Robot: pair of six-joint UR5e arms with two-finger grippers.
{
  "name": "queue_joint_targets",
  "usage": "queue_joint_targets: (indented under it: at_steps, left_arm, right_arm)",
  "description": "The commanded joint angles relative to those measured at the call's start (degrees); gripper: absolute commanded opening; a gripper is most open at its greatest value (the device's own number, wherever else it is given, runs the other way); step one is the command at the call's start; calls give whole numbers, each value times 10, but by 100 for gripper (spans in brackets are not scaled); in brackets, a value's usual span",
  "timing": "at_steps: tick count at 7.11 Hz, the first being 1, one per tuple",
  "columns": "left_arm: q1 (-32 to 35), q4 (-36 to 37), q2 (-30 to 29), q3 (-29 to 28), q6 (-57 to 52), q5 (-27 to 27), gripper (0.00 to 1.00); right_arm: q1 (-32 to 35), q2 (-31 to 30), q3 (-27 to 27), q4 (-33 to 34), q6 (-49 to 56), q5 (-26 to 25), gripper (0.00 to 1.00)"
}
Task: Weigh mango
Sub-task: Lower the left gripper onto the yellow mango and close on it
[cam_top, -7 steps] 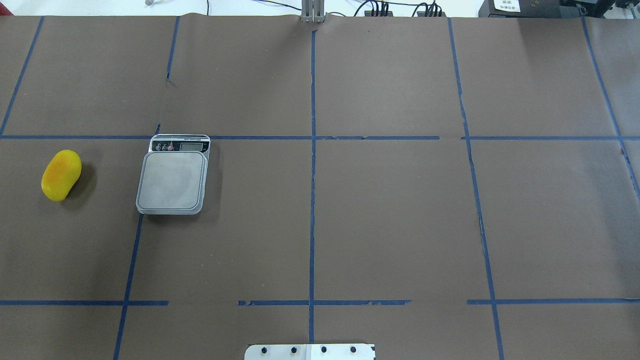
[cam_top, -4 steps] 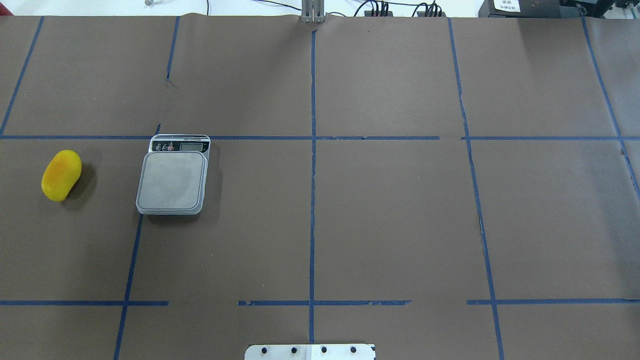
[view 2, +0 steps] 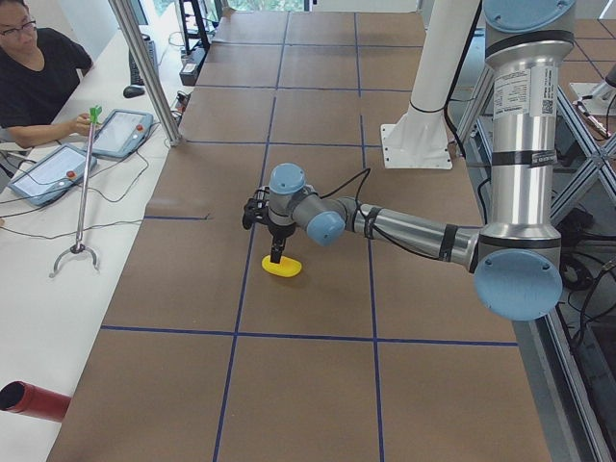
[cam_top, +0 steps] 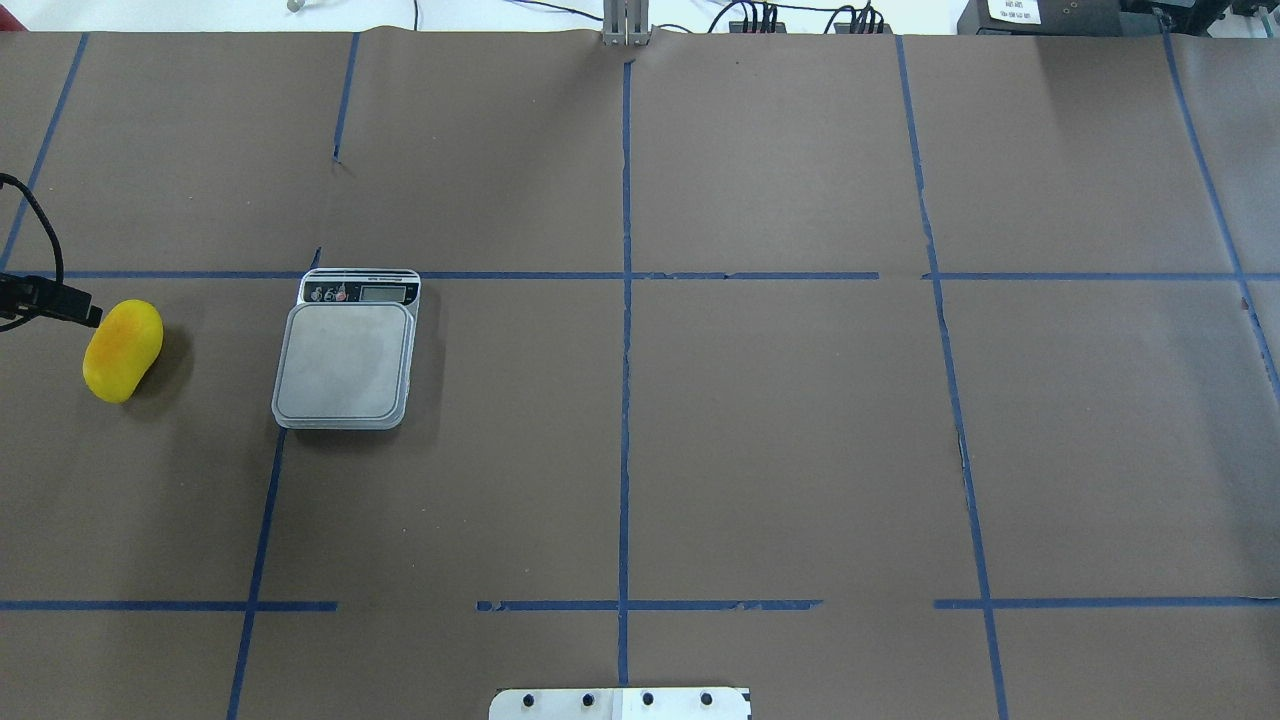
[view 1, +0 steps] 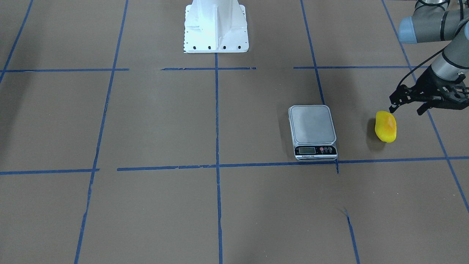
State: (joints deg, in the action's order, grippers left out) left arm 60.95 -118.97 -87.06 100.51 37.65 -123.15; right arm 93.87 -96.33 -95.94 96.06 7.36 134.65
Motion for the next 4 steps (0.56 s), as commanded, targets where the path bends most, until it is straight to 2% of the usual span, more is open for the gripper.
queue_joint_targets:
  at_steps: [1,2,4]
  left_arm:
    - [-24,-31,-2,-32,6,24,100]
    - [-35,-38,-3,-42,7,25,100]
    - [-58,-114,-18,-106,32,26,100]
  right_arm:
    - [0,0,0,0,0,0,100]
    - [0,0,0,0,0,0,100]
    - [0,0,0,0,0,0,100]
